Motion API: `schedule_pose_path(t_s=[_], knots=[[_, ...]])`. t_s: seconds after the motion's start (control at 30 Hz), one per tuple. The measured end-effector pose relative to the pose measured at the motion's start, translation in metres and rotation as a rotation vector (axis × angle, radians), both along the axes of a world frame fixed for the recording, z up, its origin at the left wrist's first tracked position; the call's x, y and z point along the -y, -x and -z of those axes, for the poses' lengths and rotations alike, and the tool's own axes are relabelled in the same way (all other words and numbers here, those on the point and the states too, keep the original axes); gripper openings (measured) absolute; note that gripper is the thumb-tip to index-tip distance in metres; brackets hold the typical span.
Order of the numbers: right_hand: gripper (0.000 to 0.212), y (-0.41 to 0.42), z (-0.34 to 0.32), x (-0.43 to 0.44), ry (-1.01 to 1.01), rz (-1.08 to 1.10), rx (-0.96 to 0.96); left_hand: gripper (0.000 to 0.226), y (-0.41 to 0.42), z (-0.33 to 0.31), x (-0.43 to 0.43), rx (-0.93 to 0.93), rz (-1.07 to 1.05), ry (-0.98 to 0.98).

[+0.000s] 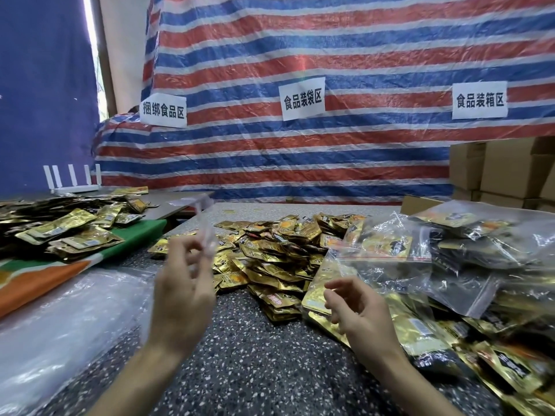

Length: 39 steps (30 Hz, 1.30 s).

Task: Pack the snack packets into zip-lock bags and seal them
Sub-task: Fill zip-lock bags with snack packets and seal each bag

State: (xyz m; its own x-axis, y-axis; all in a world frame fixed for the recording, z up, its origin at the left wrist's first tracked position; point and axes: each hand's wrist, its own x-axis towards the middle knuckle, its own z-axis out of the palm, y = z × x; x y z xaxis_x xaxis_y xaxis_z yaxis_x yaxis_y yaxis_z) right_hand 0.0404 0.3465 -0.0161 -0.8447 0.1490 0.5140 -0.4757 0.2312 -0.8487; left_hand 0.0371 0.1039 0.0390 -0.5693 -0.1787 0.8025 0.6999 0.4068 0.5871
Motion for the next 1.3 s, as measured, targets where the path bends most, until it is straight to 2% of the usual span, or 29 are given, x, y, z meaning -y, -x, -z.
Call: schedule_pose_path(t_s=[0.07,0.2,0.33,0.53,0.77,0.93,1.03,1.1,1.2,1.3], knots=[[0.003,-0.003,-0.005,0.001,0.1,-0.087,0.033,0.021,0.0,0.002,-0.027,-0.083,0.066,0.062],[0.047,-0.007,-0.01,-0.001,0.252,-0.195,0.089,0.019,0.006,0.024,-0.072,-0.198,0.177,0.219],[0.061,-0.008,-0.016,-0.007,0.292,-0.182,0.098,0.015,0.004,0.06,-0.086,-0.167,0.402,0.34],[0.041,-0.011,-0.021,-0.008,0.259,-0.266,0.187,0.015,-0.001,0.065,-0.079,-0.233,0.414,0.429],[0.034,-0.013,-0.022,-0.012,0.179,-0.303,0.291,0.013,-0.006,0.071,-0.082,-0.318,0.427,0.537],[0.023,-0.014,-0.027,-0.021,0.148,-0.343,0.373,0.006,-0.001,0.072,-0.077,-0.18,0.467,0.46],[0.021,-0.013,-0.028,-0.026,0.177,-0.377,0.411,0.007,0.0,0.07,-0.072,-0.069,0.494,0.358],[0.012,-0.014,-0.029,-0.026,0.162,-0.408,0.427,0.009,-0.001,0.069,-0.07,0.017,0.542,0.279],[0.022,-0.016,-0.028,-0.023,0.086,-0.424,0.432,0.031,0.001,0.07,-0.066,0.171,0.618,0.155],[0.022,-0.019,-0.025,-0.017,-0.009,-0.455,0.444,0.049,0.001,0.071,-0.067,0.316,0.716,0.087]])
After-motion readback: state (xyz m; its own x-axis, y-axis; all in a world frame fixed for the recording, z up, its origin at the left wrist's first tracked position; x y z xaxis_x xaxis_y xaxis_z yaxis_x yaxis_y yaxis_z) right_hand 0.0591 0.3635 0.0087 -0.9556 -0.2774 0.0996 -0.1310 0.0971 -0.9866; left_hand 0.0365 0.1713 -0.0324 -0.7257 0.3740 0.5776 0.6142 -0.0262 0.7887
